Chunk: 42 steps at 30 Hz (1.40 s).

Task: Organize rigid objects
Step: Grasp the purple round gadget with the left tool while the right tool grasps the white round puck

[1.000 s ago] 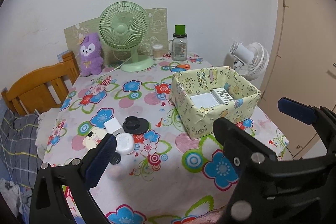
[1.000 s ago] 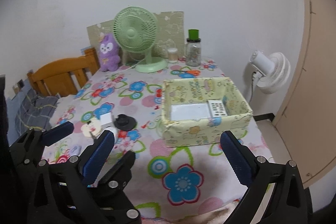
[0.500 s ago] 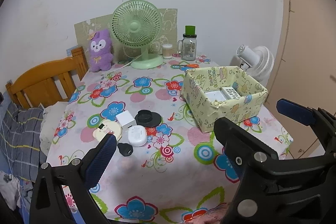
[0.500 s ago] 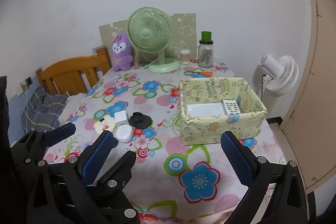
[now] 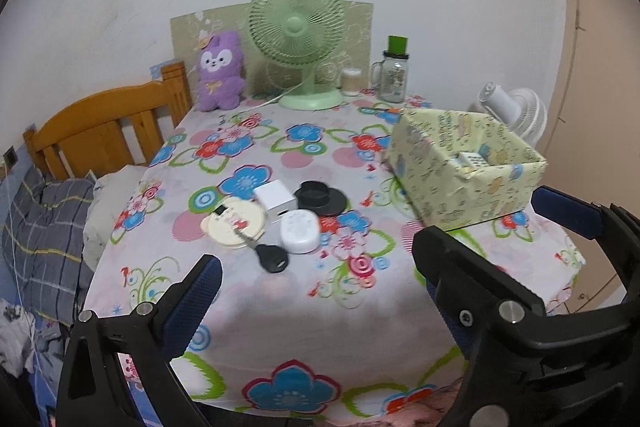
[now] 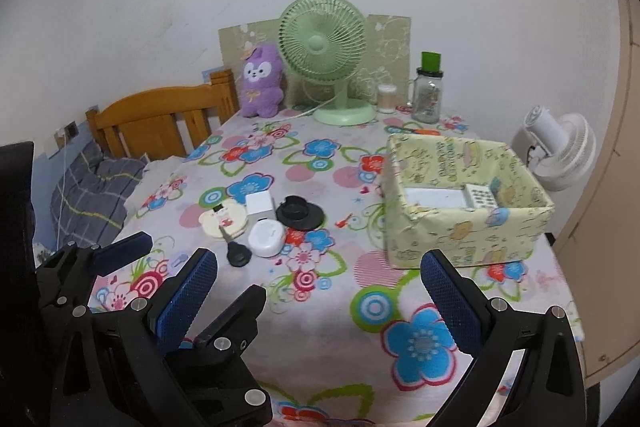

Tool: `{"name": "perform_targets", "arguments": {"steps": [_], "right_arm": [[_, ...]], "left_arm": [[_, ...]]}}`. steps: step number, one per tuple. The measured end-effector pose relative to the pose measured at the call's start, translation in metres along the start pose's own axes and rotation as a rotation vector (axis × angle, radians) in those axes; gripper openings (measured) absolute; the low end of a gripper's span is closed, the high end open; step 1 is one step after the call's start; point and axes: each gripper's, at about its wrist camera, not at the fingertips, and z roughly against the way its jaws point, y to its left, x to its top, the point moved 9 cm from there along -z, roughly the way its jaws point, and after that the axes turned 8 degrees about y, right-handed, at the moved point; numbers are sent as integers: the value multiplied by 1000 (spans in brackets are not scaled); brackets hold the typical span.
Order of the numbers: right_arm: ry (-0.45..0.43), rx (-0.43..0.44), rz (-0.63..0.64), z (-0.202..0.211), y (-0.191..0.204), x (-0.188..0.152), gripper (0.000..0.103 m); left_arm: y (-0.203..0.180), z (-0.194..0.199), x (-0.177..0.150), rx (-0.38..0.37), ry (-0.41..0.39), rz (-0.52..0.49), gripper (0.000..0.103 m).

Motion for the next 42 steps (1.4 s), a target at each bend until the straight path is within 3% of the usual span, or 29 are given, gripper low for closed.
{"name": "perform_targets", "arguments": {"steps": [12, 31, 42], "right_arm": [[32, 0, 45, -51, 25, -7, 103], [117, -10, 3, -121, 39, -29, 103], [148, -12, -31, -137, 44, -30, 103]], "left_arm": [[47, -45, -19, 83, 79, 40, 103], [102, -97, -47, 131, 188, 91, 103], [112, -102, -48, 102, 194, 97, 90]]}}
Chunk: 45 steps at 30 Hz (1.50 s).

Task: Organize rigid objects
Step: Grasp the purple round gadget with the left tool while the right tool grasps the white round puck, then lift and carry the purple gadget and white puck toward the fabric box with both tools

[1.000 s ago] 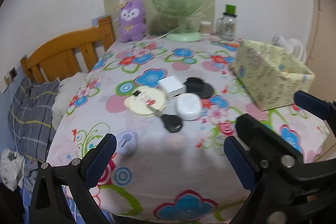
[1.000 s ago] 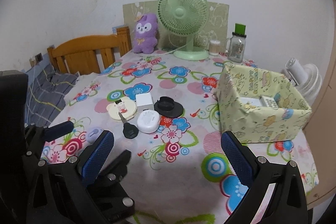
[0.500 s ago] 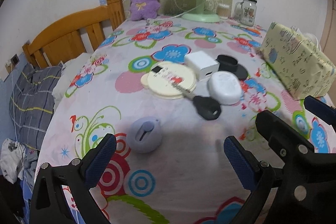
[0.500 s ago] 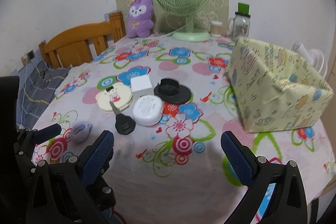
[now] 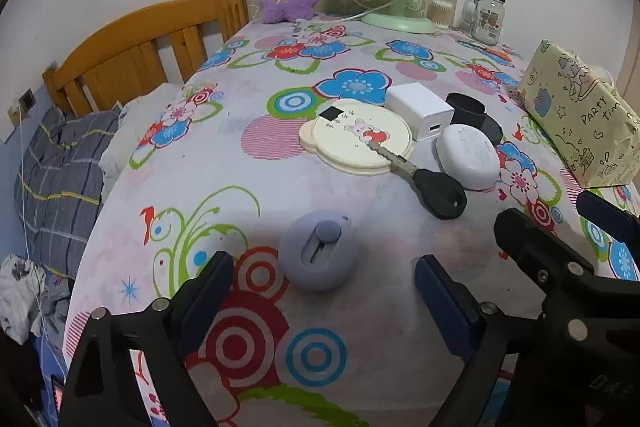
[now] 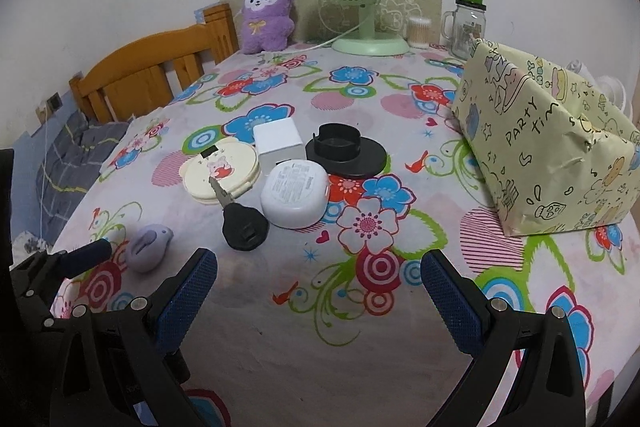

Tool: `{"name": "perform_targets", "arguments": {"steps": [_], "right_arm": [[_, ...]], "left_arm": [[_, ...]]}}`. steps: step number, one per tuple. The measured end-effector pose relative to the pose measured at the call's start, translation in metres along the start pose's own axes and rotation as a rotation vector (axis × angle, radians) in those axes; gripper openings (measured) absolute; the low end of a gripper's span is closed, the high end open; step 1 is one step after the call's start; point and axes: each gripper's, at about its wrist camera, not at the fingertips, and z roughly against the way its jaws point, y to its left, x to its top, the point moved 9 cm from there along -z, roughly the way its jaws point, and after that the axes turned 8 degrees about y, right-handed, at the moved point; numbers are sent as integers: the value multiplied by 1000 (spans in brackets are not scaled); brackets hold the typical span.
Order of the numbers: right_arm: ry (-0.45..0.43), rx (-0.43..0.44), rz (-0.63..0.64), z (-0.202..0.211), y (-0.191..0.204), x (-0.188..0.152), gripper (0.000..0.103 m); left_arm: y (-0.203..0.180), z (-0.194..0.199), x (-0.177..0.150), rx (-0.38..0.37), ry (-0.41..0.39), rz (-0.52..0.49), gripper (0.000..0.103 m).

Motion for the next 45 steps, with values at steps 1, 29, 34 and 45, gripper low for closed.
{"name": "perform_targets", "arguments": {"steps": [1, 29, 34, 45], "right_arm": [[2, 0, -2, -1, 0, 1, 103], [93, -7, -63, -46, -6, 29, 88], [90, -12, -44, -51, -2, 35, 85], [90, 7, 12, -57, 10, 43, 56]], "left_arm": [[-1, 0, 1, -5, -3, -5, 87], [-20, -13, 33, -49, -9, -67, 40], [-25, -15, 38, -53, -11, -89, 40], [-31, -17, 41, -48, -7, -111, 40]]}}
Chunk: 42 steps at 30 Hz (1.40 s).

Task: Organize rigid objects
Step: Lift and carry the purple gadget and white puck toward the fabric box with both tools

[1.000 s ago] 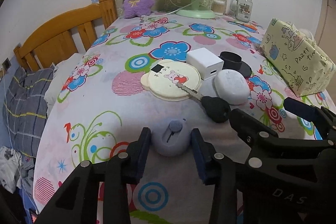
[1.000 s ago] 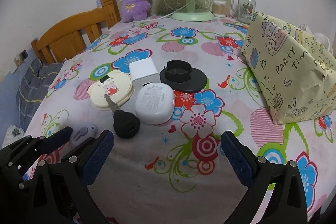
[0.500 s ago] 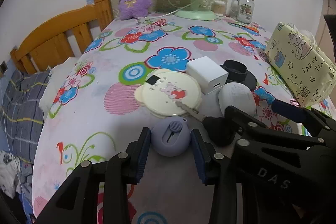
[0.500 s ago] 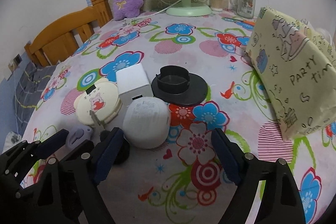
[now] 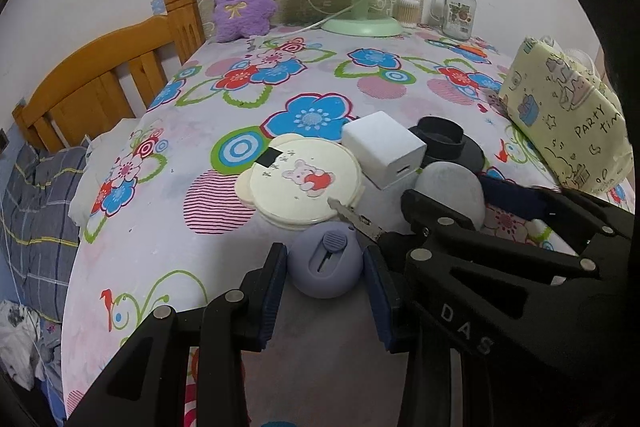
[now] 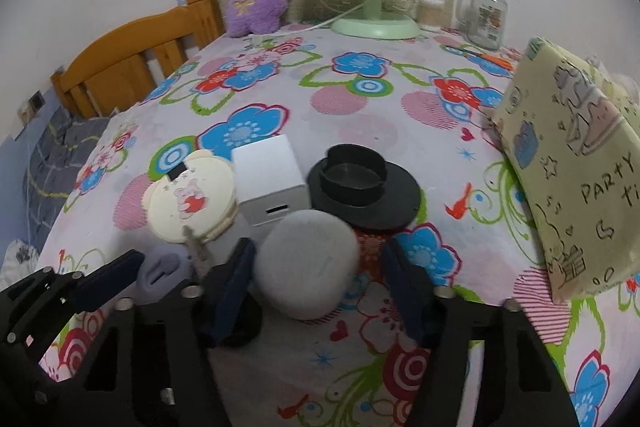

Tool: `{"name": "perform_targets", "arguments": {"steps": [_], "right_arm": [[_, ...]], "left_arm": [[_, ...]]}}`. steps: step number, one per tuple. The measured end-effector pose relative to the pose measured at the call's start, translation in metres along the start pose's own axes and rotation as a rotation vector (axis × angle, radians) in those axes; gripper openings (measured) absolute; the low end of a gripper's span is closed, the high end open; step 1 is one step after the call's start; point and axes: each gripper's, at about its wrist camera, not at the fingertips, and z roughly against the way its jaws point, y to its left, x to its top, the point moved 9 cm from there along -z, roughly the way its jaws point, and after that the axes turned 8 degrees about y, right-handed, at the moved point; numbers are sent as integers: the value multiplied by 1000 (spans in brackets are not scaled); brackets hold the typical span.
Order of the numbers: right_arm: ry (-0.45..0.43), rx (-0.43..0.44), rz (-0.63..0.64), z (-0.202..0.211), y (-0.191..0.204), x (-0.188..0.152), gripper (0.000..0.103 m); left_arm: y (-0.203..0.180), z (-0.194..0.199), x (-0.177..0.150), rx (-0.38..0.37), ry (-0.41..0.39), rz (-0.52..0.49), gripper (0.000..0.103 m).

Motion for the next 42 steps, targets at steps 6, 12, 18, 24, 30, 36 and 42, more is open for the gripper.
{"name": "perform_targets", "arguments": {"steps": [6, 12, 18, 24, 30, 36, 42], "right_arm": [[12, -6, -10, 4, -4, -6, 56], [0, -13, -18, 18, -8, -11, 56], [-24, -22, -17, 35, -13, -13, 56], [-47, -43, -19, 54, -22, -14, 56], [-56, -49, -33, 69, -34, -17, 56], [-72, -50, -30, 84, -41, -19, 56], [-91, -47, -23, 100, -44, -17, 56]], "left_arm": [[-5, 1, -4, -22, 9, 3, 40], [-12, 13, -7, -21, -6, 2, 40], [-20, 28, -7, -16, -29, -7, 40], [-32, 42, -6, -22, -56, -12, 40], [-44, 53, -6, -26, -65, -20, 40], [-54, 67, -6, -31, -81, -13, 40], [-59, 82, -5, -29, -96, 0, 40]]}}
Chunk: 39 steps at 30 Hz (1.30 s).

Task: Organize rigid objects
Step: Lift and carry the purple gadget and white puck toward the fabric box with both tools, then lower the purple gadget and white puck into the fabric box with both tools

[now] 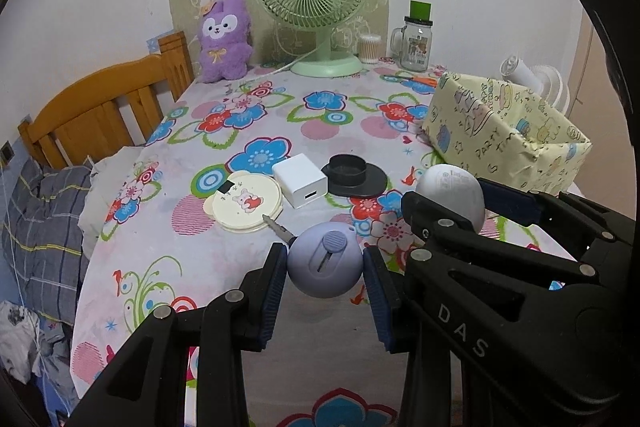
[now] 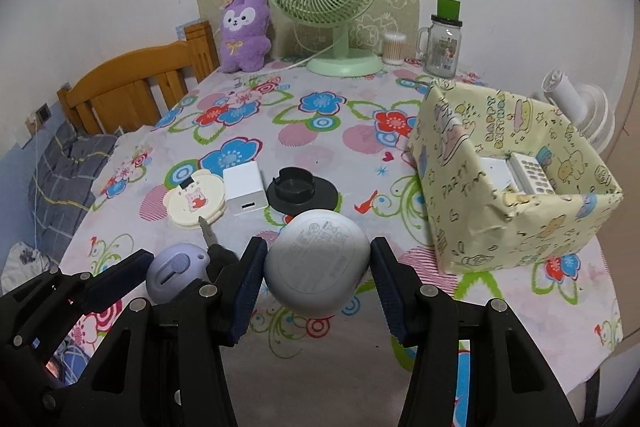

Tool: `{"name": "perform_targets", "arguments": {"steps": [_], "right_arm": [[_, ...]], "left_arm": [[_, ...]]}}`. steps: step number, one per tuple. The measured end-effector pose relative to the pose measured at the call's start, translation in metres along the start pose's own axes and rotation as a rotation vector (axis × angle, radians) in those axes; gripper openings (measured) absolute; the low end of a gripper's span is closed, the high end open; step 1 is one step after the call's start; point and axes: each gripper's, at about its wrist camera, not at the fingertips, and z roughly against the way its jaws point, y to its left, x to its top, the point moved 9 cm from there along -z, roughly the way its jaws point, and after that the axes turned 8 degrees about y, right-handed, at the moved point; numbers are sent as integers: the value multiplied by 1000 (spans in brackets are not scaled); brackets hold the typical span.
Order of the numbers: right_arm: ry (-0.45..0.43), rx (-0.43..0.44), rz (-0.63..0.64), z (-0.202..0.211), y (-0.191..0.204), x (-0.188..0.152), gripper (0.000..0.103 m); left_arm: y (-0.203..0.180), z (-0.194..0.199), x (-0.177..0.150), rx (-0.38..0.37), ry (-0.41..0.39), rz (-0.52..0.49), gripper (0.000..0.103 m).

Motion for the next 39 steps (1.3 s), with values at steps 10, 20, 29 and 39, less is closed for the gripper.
{"name": "perform_targets", "arguments": {"steps": [10, 20, 29, 39], "right_arm": [[-21, 19, -24, 24, -10, 5, 56], [-46, 12, -37, 47, -33, 17, 56], [-76, -9, -26, 67, -51, 28, 56], [-107, -29, -11, 85, -68, 43, 56]], "left_arm": [[-6, 15, 12, 27, -19, 9, 40], [-23, 29, 31, 30, -48, 2, 40], [-40, 40, 47, 25, -80, 1, 40], [-60, 49, 67, 11, -109, -10, 40]]}}
